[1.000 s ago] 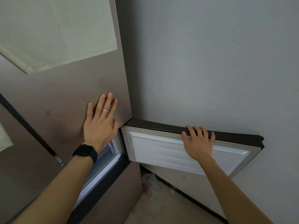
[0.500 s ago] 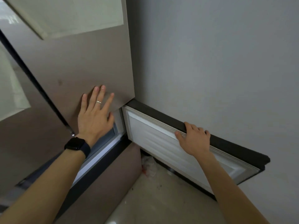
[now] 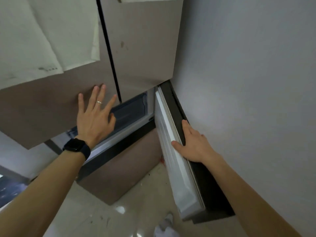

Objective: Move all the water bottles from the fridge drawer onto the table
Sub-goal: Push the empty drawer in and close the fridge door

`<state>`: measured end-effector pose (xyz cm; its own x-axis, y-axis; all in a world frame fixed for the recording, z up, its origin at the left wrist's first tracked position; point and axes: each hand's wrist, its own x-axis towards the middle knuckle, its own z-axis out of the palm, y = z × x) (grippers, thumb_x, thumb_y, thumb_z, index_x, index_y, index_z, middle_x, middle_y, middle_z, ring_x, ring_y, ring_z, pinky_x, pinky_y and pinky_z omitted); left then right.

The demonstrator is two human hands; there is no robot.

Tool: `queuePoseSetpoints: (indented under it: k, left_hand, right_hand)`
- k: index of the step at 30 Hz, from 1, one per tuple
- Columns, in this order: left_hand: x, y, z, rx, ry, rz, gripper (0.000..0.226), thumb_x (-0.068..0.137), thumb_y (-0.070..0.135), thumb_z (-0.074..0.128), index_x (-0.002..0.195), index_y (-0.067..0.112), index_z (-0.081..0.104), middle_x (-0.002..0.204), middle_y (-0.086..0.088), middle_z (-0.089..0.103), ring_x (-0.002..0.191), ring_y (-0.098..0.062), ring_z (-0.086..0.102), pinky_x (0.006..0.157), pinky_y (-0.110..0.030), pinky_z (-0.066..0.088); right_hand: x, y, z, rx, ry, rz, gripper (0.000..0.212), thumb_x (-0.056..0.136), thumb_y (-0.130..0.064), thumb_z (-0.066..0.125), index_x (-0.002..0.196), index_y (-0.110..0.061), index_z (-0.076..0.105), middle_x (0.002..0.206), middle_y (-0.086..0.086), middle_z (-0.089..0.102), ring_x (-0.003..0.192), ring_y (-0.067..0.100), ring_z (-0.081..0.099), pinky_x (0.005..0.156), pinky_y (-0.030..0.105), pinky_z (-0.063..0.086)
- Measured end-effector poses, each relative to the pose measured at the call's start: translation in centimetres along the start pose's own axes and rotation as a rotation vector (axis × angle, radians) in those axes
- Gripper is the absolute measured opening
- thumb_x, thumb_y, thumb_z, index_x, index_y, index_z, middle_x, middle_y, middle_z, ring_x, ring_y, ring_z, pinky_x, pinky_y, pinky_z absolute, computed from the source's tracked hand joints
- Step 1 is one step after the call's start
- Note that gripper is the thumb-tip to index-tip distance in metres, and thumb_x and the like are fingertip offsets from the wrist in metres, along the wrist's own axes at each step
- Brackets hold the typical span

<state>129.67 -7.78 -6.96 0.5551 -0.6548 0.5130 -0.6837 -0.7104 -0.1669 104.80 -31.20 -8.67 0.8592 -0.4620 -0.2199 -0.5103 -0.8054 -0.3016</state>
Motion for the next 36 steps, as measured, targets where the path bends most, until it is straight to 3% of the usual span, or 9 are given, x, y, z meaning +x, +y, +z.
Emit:
queuePoseSetpoints:
  k: [5,9,13,16,18,20,25,30,36]
  left_hand:
    - [-3.4,-4.0,-2.1,0.096,0.028,-0.033,0.068,0.091,0.028,0.058,0.156,0.023,0.036,0.169,-0.009,0.004,0.156,-0.025,-0.002,0.117,-0.057,-0.018]
    - [-4.9,-6.9,-3.6,0.171,0.011,-0.075,0.076,0.093,0.031,0.058,0.16,0.03,0.022,0.169,-0.005,-0.007,0.156,-0.024,-0.006,0.116,-0.065,-0.01]
    - [-6.2,-8.6,-4.2,0.243,0.019,-0.13,0.075,0.096,0.032,0.053,0.16,0.036,0.016,0.169,-0.005,-0.005,0.156,-0.024,-0.003,0.117,-0.068,-0.003]
    - [-6.5,-8.8,-4.3,0.274,0.019,-0.119,0.074,0.097,0.034,0.051,0.16,0.038,0.014,0.169,-0.004,-0.003,0.156,-0.022,-0.001,0.117,-0.069,0.0]
    - [-6.4,-8.8,-4.7,0.276,-0.015,-0.122,0.072,0.099,0.036,0.047,0.16,0.038,0.011,0.169,-0.003,-0.006,0.156,-0.022,-0.004,0.118,-0.068,0.0]
    - [-6.8,-8.8,-4.8,0.287,-0.033,-0.126,0.069,0.1,0.037,0.043,0.16,0.039,0.008,0.169,-0.003,-0.007,0.156,-0.021,-0.005,0.118,-0.067,-0.002]
    - [-6.8,-9.3,-4.5,0.362,-0.017,-0.128,0.065,0.103,0.039,0.037,0.16,0.04,0.006,0.17,-0.002,-0.002,0.156,-0.021,-0.001,0.119,-0.067,0.002]
    - [-7.0,-9.1,-3.8,0.4,0.031,-0.126,0.06,0.105,0.04,0.035,0.16,0.039,0.011,0.169,-0.002,0.004,0.156,-0.021,0.003,0.119,-0.066,0.001]
    - [-7.2,-10.7,-3.1,0.514,0.065,-0.057,0.057,0.107,0.041,0.036,0.159,0.044,0.013,0.168,0.004,-0.007,0.153,-0.015,-0.014,0.119,-0.059,-0.005]
  right_hand:
    - [0.2,-4.1,3.6,0.31,0.08,-0.112,0.081,0.094,-0.07,0.018,0.158,-0.029,-0.01,0.168,-0.007,-0.008,0.154,0.012,-0.006,0.126,0.045,0.007]
    - [1.1,-7.3,6.7,0.467,0.213,-0.18,0.063,0.101,-0.061,0.015,0.158,-0.038,0.005,0.168,-0.009,0.001,0.153,0.006,-0.007,0.126,0.047,0.006]
    - [2.4,-10.1,9.5,0.504,0.273,-0.17,0.058,0.102,-0.06,0.022,0.155,-0.05,0.003,0.167,0.0,-0.016,0.153,0.017,-0.015,0.124,0.049,-0.001]
    - [2.7,-12.6,10.4,0.812,0.125,-0.061,0.075,0.1,-0.054,0.045,0.154,-0.051,-0.006,0.166,-0.001,-0.019,0.153,0.019,-0.006,0.121,0.041,0.004]
    - [3.0,-14.0,11.0,0.965,0.043,-0.01,0.091,0.094,-0.059,0.051,0.156,-0.043,-0.013,0.167,-0.003,-0.013,0.15,0.012,0.002,0.114,0.029,0.01]
    - [3.6,-14.9,11.7,1.029,-0.005,-0.003,0.101,0.089,-0.065,0.051,0.156,-0.037,-0.019,0.168,-0.004,-0.01,0.153,0.017,0.006,0.112,0.025,0.012]
    - [5.6,-17.2,12.0,1.027,-0.045,-0.04,0.1,0.094,-0.059,0.051,0.156,-0.03,-0.021,0.167,0.001,-0.018,0.154,0.021,-0.001,0.115,0.026,0.01]
    - [6.6,-18.5,12.6,1.031,-0.025,-0.048,0.101,0.09,-0.063,0.054,0.157,-0.034,-0.016,0.167,0.001,-0.016,0.155,0.023,0.003,0.12,0.039,0.016]
    - [8.5,-21.1,12.8,1.115,-0.001,0.024,0.112,0.085,-0.065,0.062,0.157,-0.034,-0.018,0.166,-0.004,-0.02,0.155,0.025,0.004,0.122,0.041,0.016]
